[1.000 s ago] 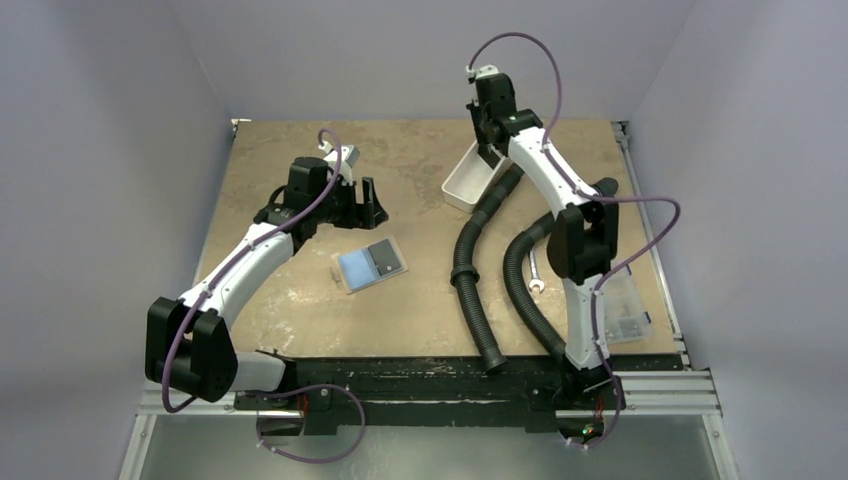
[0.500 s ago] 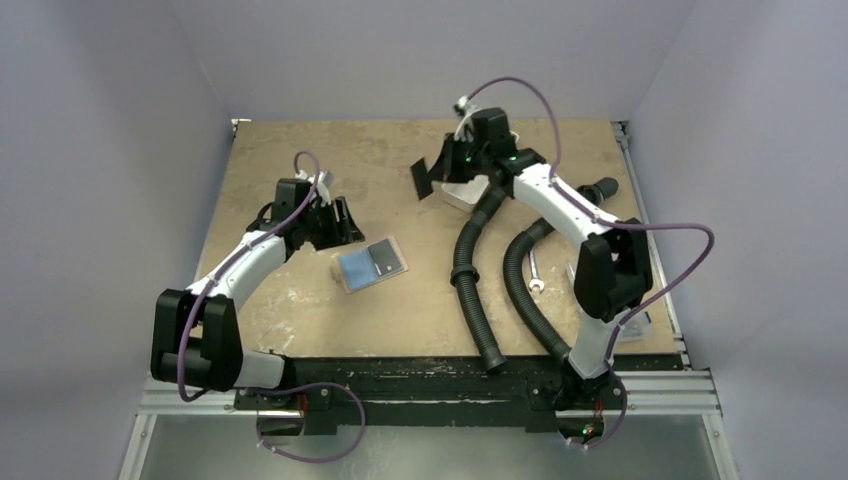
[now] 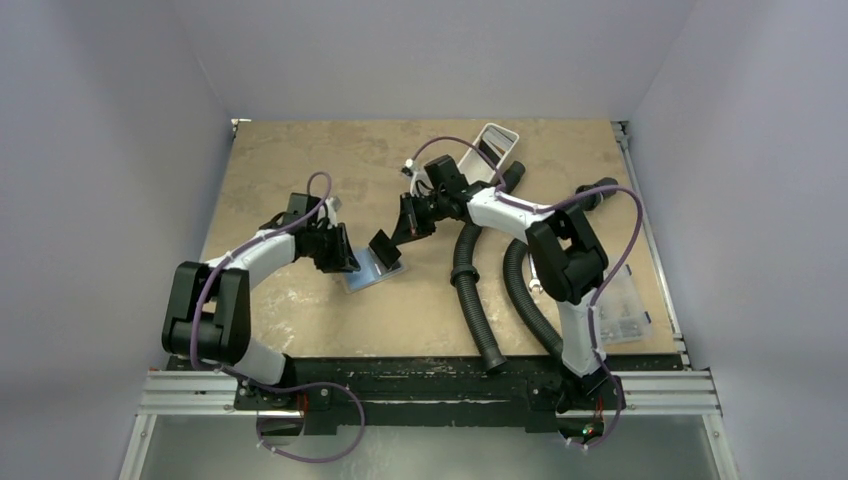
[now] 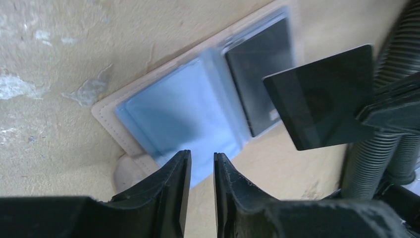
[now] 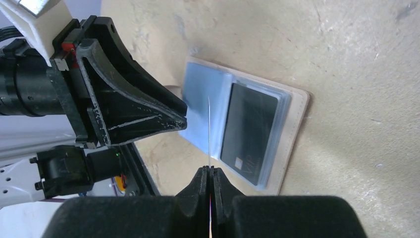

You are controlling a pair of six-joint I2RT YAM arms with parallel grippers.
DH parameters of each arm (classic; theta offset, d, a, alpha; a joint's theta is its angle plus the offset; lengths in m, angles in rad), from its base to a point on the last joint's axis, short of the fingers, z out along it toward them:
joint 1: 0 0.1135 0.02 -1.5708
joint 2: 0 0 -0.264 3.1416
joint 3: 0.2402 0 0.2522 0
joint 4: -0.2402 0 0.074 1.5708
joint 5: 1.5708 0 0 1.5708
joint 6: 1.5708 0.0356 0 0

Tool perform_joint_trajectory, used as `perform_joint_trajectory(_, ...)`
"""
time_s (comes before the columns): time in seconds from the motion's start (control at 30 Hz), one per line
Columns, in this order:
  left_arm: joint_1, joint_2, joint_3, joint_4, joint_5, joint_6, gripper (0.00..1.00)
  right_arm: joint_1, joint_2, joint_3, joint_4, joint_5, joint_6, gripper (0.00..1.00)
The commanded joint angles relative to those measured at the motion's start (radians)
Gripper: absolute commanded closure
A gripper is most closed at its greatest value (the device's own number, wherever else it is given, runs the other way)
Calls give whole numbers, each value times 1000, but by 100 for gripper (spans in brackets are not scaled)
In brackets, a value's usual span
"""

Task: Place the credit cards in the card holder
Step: Insert the credit card into the card holder.

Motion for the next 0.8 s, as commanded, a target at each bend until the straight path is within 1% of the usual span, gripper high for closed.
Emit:
perform_joint_trajectory(0.0,1,66,34,-55,-45,54,74,-3,15,5,25,-74,-28,100)
perform_joint_trajectory(0.1,1,100,47,-86,-100,76,80,-3,44,18,10,-73,-37,100)
perform_joint_trajectory(0.2,1,100,49,-93,-140,82,82,-3,74,39,-9,-74,-43,100)
perform_joint_trajectory(0.43,1,103,40,-91,-160,84,86,-3,128,70,-21,-102,-51,100)
perform_joint_trajectory(0.77,0,112,37,-84,-160,89,87,-1,171,92,11,-124,-25,100)
